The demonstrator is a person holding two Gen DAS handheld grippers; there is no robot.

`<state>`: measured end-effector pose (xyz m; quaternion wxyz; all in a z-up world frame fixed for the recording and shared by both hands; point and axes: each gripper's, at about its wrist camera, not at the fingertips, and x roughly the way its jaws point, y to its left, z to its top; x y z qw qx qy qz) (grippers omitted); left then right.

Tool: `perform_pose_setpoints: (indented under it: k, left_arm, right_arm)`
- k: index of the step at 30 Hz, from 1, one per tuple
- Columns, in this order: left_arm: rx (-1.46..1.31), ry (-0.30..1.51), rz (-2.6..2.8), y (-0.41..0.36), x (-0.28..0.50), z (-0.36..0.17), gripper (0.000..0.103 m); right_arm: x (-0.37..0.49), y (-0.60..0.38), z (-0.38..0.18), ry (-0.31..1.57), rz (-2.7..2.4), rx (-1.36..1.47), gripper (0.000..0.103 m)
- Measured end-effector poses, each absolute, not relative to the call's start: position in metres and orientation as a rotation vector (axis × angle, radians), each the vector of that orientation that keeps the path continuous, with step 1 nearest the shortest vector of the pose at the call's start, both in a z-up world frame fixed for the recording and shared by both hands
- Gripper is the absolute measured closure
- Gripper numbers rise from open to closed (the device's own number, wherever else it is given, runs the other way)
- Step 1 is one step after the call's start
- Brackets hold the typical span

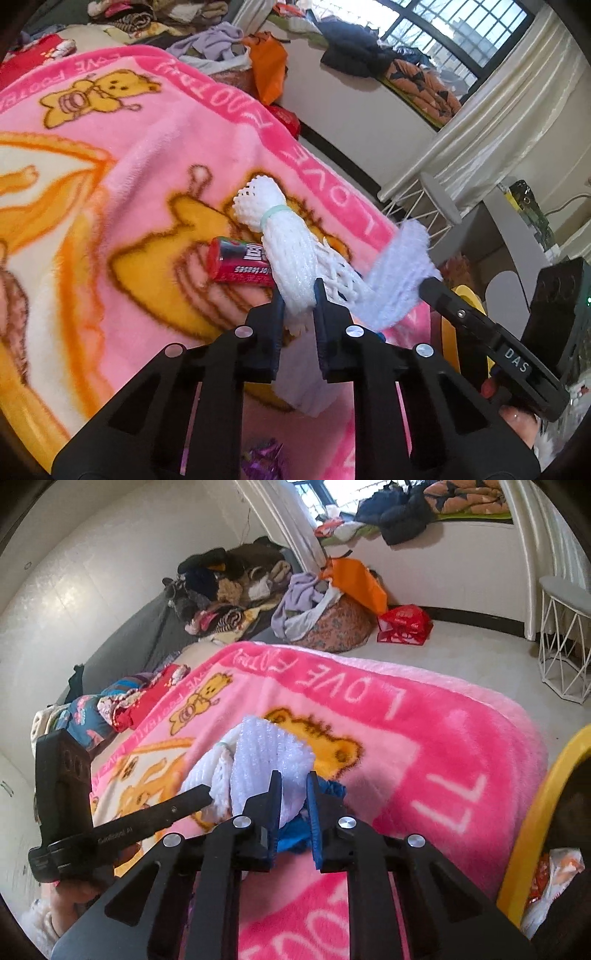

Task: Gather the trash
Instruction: 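Grasp a white foam mesh sleeve with the left tool while the right tool grasps another, then carry both white mesh sleeves over the yellow bin and open both tools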

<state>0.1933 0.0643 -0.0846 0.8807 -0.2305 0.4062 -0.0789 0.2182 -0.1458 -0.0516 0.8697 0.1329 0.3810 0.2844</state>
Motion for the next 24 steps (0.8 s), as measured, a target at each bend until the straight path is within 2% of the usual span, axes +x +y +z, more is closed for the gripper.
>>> perform_pose_setpoints:
  k: [24]
  left_arm:
    - [-0.422, 0.696, -0.172, 0.067, 0.137, -0.031, 0.093]
  right_arm:
    - [0.152, -0.178, -0.006, 0.662, 0.509, 0.235, 0.09]
